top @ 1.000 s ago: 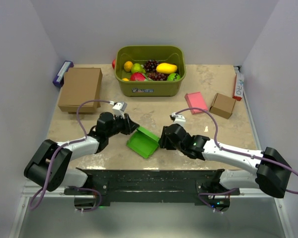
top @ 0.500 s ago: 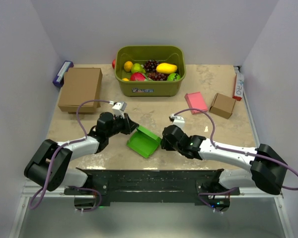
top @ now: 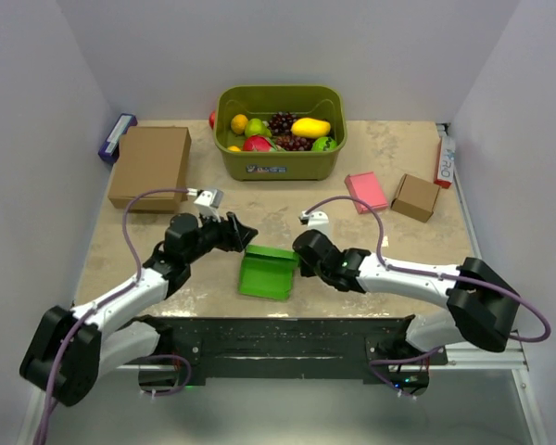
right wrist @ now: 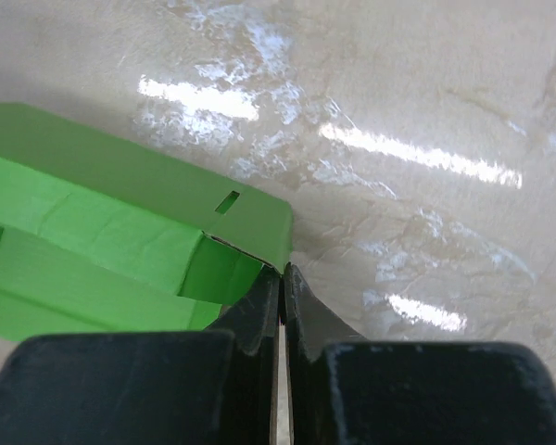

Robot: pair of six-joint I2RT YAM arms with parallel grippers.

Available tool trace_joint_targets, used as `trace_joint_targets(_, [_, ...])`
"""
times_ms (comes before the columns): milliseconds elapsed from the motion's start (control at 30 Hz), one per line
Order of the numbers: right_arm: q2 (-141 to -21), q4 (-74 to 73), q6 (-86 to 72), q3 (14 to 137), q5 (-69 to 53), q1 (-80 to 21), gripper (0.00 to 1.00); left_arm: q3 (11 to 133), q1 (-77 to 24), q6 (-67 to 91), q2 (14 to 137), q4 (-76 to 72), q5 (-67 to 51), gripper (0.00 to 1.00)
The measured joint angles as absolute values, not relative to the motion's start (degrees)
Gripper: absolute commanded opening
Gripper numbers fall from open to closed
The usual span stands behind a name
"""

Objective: Fold the paper box

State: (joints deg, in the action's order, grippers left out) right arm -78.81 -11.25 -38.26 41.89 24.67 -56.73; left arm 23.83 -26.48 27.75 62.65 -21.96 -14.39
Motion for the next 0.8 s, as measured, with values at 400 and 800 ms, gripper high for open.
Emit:
trace_joint_targets(400, [-88.5, -6.3, -18.3, 49.5, 22.5, -56.4, 0.09, 19.5, -26.4, 29.2, 52.6, -11.9, -7.2, 0.83])
trace_joint_targets(800, [-89.3, -10.0, -17.3, 52.8, 20.0, -55.0, 0.69, 17.1, -26.4, 33.8, 42.7, -3.8, -4.1, 0.89])
